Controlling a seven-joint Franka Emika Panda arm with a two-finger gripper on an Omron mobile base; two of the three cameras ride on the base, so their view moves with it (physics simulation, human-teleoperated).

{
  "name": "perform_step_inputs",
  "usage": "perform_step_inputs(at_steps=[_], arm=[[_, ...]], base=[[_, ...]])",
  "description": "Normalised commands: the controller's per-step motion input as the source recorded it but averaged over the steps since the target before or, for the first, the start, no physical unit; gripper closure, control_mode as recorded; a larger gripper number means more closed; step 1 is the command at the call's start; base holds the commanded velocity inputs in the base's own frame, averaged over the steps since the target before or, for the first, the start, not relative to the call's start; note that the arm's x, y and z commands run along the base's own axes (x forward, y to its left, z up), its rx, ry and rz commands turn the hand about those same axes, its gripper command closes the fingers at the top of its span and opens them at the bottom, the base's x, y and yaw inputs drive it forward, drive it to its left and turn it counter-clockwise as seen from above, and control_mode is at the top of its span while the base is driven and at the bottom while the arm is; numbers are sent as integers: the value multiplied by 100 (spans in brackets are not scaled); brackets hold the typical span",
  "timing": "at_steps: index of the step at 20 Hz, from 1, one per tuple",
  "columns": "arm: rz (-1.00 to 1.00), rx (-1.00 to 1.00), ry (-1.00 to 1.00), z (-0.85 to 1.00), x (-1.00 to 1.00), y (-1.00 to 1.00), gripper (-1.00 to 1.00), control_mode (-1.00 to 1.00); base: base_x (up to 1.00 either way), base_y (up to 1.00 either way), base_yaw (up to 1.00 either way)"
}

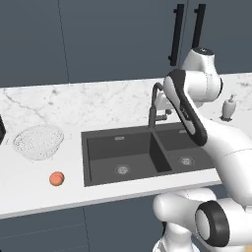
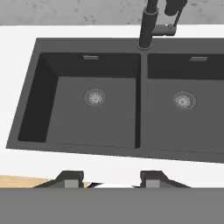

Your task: Put the colander in the sink, put the peach, kiwi in the colander, and turn on the sink faucet and pour water over the colander.

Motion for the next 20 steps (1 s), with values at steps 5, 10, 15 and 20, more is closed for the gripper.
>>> perform_step_inputs(at_steps=[5, 10, 15, 20], arm=[[0, 0, -5, 0, -36, 3, -100, -100], [0, 7, -5, -4, -66, 26, -100, -100], [0, 18, 0, -15, -52, 44, -100, -100], [-3, 20, 0, -1, -36, 54, -100, -100]], base=[[0, 0, 0], [0, 0, 0], [0, 0, 0], [0, 0, 0]])
